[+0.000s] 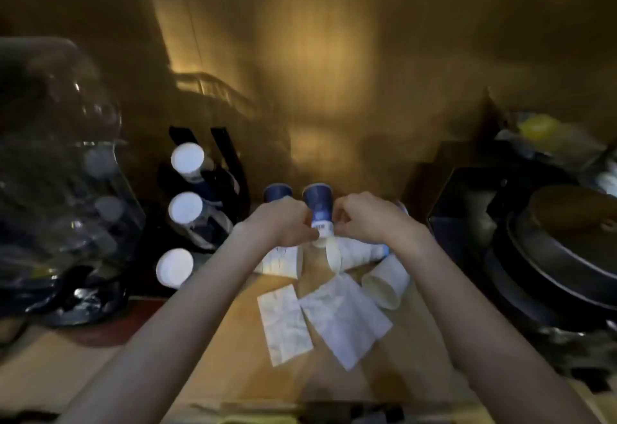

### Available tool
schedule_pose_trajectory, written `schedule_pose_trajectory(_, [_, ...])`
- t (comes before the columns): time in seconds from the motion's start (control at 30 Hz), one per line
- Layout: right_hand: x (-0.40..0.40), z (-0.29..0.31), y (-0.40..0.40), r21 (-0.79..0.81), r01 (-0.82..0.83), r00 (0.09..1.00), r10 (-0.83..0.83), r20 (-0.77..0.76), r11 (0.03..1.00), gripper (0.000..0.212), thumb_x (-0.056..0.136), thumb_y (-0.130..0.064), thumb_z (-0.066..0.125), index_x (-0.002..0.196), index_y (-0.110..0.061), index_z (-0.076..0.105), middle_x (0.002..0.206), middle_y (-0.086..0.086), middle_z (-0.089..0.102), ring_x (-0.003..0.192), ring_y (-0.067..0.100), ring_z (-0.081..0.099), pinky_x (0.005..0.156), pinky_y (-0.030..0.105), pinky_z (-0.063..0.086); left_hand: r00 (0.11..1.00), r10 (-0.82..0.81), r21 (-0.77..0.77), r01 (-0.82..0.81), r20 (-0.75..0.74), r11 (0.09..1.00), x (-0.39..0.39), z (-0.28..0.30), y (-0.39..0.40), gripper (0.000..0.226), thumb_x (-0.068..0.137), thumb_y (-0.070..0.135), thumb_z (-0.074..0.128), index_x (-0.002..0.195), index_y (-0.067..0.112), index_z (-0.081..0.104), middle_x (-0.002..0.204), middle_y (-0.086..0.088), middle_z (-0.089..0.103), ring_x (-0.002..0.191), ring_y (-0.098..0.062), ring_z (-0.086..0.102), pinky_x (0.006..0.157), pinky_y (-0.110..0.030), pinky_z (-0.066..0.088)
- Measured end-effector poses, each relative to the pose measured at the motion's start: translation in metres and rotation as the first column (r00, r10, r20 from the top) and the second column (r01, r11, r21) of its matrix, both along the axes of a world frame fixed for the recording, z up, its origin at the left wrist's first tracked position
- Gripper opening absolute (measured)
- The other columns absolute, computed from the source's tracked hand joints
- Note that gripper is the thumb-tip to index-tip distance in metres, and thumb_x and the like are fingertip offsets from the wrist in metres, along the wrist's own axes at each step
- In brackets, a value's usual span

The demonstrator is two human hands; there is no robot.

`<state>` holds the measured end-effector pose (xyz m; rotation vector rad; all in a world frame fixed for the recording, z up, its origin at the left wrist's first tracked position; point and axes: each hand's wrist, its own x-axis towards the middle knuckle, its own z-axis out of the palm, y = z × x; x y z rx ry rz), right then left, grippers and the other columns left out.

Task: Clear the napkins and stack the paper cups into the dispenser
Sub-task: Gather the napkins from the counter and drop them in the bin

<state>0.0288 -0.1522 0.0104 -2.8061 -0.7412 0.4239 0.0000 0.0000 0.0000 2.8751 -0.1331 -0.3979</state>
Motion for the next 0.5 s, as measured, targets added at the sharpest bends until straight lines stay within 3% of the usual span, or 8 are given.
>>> schedule_pose_trajectory(0.2, [-0.027, -0.111, -0.013, 0.024, 0.09, 0.98, -0.085, -0.179, 0.996, 0.025, 0.091, -0.019, 0.045, 0.108, -0.009, 0.059, 0.113, 0.017, 0.064, 0.101, 0.033, 0.059, 0.087, 0.041, 0.049, 0.982, 0.05, 0.02, -0.048, -0.181, 0.999, -0.028, -0.105, -0.002, 0.031, 0.086, 0.029, 0.051, 0.11, 0.01, 0.059, 0.117, -0.016, 0.06, 0.107, -0.033, 0.055, 0.085, -0.04, 0.049])
schedule_pose_trajectory(0.3, [-0.041, -0.167, -0.022, 0.086, 0.153, 0.955, -0.125, -0.268, 0.984, 0.035, 0.093, -0.016, 0.041, 0.126, -0.007, 0.048, 0.129, 0.017, 0.055, 0.116, 0.03, 0.052, 0.097, 0.037, 0.042, 0.97, 0.085, -0.036, -0.095, -0.227, 0.995, -0.044, -0.157, -0.002, 0.031, 0.089, 0.025, 0.049, 0.115, 0.01, 0.054, 0.123, -0.015, 0.054, 0.114, -0.032, 0.049, 0.085, -0.041, 0.045])
schedule_pose_trajectory(0.4, [-0.057, -0.21, -0.027, 0.079, 0.102, 0.959, -0.076, -0.275, 0.992, 0.048, 0.095, -0.011, 0.035, 0.142, -0.007, 0.023, 0.151, 0.014, 0.03, 0.136, 0.025, 0.031, 0.112, 0.032, 0.022, 0.976, 0.124, -0.044, -0.134, -0.182, 0.99, -0.066, -0.201, -0.006, 0.044, 0.091, 0.013, 0.042, 0.134, 0.008, 0.037, 0.143, -0.018, 0.035, 0.134, -0.029, 0.03, 0.1, -0.042, 0.038])
schedule_pose_trajectory(0.5, [-0.067, -0.238, -0.033, 0.039, 0.069, 0.984, -0.061, -0.166, 0.997, 0.056, 0.094, -0.011, 0.034, 0.145, -0.014, 0.013, 0.157, 0.01, 0.01, 0.144, 0.021, 0.012, 0.117, 0.029, 0.006, 0.98, 0.126, 0.011, -0.126, -0.151, 0.992, -0.086, -0.234, -0.008, 0.058, 0.093, 0.01, 0.037, 0.145, 0.014, 0.01, 0.158, -0.011, 0.001, 0.145, -0.027, 0.0, 0.115, -0.044, 0.017])
